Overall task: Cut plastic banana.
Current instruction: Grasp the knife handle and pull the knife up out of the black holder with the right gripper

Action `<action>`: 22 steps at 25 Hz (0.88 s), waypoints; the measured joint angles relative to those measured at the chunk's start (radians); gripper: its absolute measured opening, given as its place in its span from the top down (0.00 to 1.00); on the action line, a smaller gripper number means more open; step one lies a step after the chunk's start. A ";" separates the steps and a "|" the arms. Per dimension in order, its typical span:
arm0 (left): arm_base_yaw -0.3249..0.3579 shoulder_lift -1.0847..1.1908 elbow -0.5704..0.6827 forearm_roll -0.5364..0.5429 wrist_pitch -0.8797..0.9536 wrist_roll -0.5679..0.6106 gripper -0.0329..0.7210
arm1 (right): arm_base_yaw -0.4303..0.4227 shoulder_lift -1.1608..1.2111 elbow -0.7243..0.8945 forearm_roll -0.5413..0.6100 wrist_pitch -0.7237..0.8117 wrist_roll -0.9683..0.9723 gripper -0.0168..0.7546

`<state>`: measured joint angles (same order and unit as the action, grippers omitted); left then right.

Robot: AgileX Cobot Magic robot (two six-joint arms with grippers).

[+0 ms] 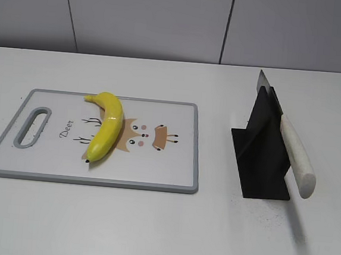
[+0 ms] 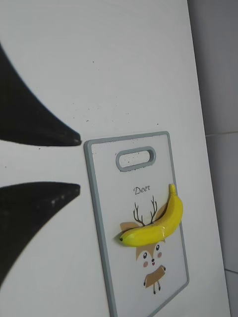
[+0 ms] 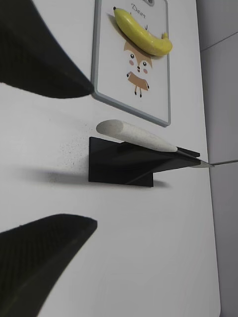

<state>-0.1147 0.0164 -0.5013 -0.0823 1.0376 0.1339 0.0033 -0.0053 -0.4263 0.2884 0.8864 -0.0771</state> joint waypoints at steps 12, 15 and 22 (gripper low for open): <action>0.000 0.000 0.000 0.000 0.000 0.000 0.64 | 0.000 0.000 0.000 0.000 0.000 0.000 0.24; 0.000 0.000 0.000 0.000 0.000 0.000 0.64 | 0.000 0.000 0.000 0.000 0.000 0.000 0.24; 0.000 0.000 0.000 0.000 0.000 0.000 0.64 | 0.000 0.000 0.000 0.000 0.000 0.001 0.24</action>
<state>-0.1147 0.0164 -0.5013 -0.0823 1.0376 0.1339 0.0033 -0.0053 -0.4263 0.2884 0.8864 -0.0764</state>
